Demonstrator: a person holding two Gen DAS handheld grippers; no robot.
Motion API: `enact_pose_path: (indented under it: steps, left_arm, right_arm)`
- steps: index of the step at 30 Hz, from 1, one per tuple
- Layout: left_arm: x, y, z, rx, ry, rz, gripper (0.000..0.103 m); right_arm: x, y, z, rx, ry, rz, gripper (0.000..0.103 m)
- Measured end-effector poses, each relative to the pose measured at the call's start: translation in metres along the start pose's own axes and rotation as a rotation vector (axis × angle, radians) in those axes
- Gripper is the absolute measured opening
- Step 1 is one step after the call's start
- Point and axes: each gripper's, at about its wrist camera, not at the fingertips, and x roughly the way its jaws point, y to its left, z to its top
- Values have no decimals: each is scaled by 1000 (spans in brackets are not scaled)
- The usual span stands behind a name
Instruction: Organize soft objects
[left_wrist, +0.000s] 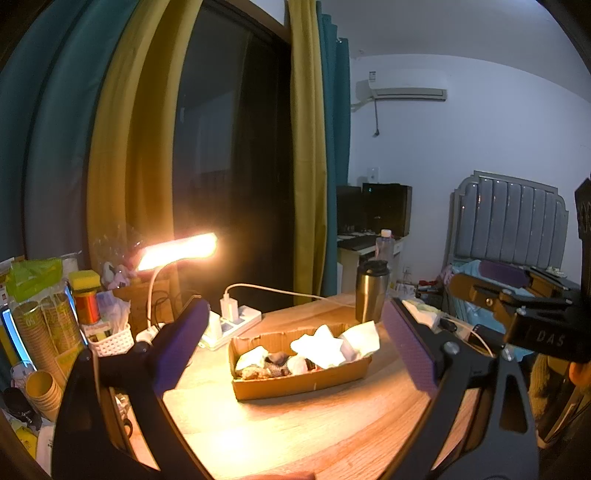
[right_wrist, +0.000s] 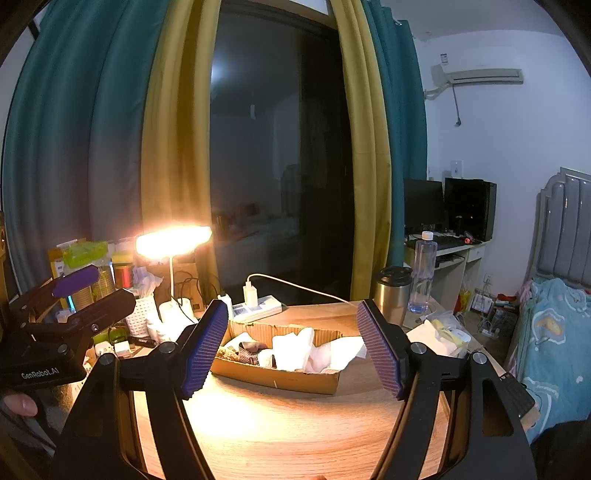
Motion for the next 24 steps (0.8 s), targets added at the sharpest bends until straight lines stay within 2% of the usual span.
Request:
enact_pose_path:
  steps: [24]
  left_arm:
    - [1,0,-4,5,8,4,96]
  right_arm:
    - [1,0,-1,-3,2,0,75]
